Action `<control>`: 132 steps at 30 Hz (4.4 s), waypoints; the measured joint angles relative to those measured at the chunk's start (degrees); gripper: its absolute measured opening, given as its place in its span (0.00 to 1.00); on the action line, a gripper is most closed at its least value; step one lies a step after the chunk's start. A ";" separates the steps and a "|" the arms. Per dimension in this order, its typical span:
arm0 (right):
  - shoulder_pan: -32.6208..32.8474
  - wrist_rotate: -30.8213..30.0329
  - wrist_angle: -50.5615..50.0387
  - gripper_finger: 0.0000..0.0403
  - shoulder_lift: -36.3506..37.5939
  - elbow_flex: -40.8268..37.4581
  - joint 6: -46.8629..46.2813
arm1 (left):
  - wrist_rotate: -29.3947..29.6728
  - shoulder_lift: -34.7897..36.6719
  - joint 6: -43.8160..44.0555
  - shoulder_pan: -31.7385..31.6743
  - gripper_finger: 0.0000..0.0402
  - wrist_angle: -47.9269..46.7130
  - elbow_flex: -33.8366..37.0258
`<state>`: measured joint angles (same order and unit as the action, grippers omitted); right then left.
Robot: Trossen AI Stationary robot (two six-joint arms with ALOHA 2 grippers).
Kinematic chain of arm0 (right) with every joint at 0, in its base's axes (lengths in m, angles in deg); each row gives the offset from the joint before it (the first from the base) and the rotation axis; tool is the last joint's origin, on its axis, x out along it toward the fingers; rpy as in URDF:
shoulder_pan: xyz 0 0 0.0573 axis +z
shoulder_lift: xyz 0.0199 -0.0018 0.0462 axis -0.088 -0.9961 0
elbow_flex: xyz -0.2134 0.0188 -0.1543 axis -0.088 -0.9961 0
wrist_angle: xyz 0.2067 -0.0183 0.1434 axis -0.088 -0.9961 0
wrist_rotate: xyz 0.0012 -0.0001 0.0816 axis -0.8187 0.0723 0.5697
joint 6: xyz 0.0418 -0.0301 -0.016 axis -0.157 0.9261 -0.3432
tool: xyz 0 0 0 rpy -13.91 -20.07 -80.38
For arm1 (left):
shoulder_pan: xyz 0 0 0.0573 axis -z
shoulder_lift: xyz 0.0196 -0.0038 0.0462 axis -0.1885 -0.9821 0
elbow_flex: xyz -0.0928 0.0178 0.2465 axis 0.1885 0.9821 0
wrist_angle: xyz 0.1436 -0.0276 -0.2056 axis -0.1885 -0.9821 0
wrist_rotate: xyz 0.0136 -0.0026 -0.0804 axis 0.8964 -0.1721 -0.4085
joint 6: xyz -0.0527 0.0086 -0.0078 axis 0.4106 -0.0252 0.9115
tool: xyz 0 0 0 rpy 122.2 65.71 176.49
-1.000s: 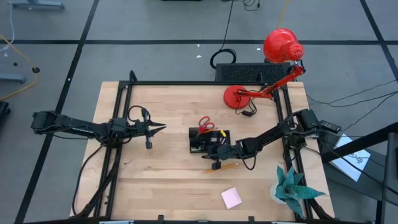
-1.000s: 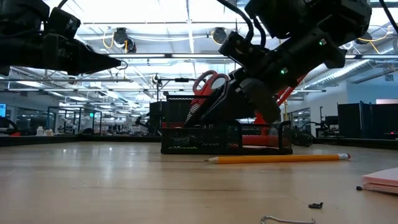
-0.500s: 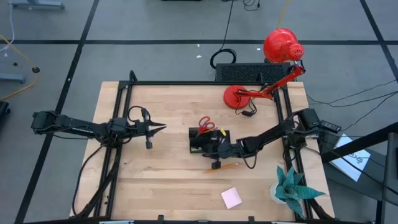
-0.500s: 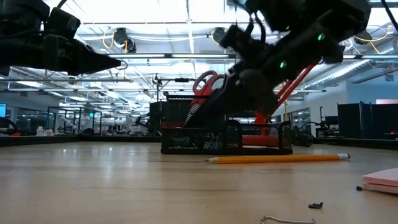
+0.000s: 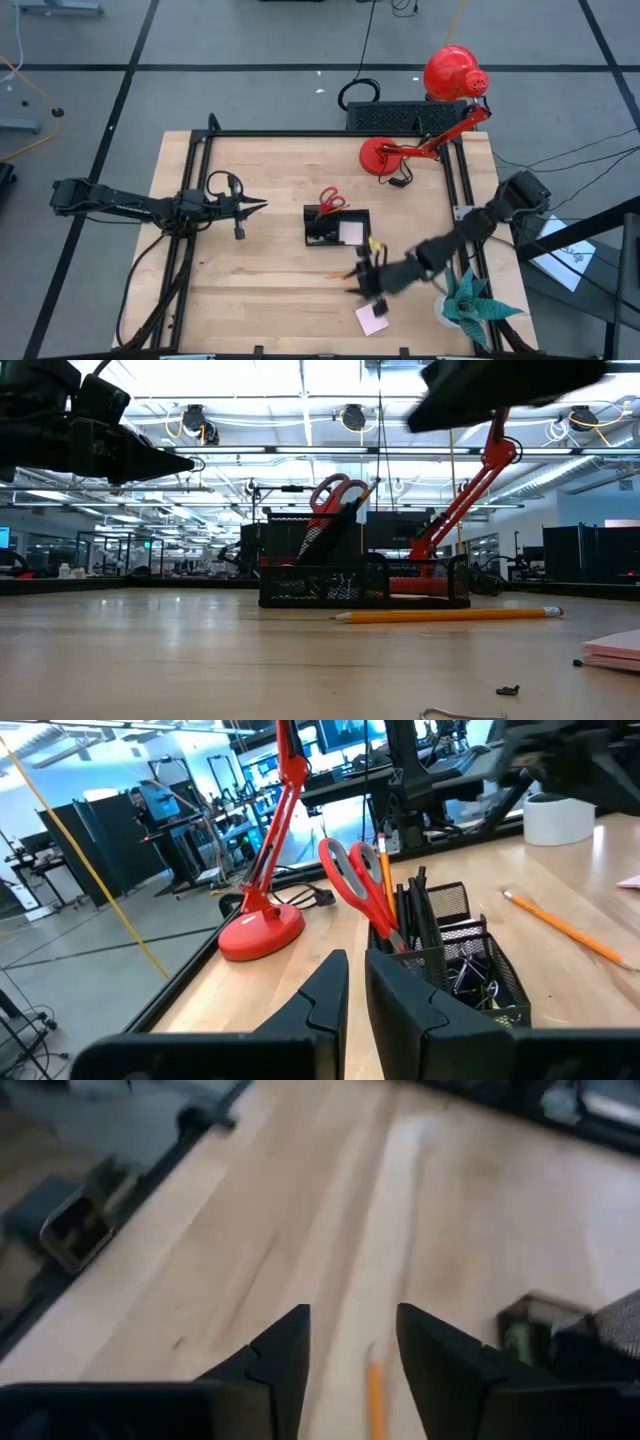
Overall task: Pick and place office supplies into organizer
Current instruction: Put the sticky note into the desk organizer
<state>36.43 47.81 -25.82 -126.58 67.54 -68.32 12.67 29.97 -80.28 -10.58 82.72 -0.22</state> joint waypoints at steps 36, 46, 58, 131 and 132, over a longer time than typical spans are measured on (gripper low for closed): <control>23.51 -7.52 -45.92 0.41 -23.43 24.61 -27.33 | 0.04 0.00 1.29 -0.01 0.12 -0.99 0.00; 23.51 -11.40 -41.89 0.41 -23.08 19.82 -27.40 | 0.02 -0.02 1.22 0.00 0.12 -1.31 0.00; 23.49 -17.32 -30.60 0.38 -23.23 13.50 -24.51 | 0.24 -0.02 1.53 -0.01 0.12 -1.38 0.00; 14.97 -23.65 -39.53 0.00 -3.90 19.81 -4.68 | 0.87 0.00 1.49 -0.01 0.12 -2.49 -0.02; 15.41 -22.80 -38.32 0.00 -3.36 19.83 -4.62 | 0.87 0.00 1.49 -0.01 0.12 -2.48 -0.02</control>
<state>51.84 25.01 -64.13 -129.94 87.37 -72.94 13.54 29.97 -78.80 -10.59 80.24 -0.24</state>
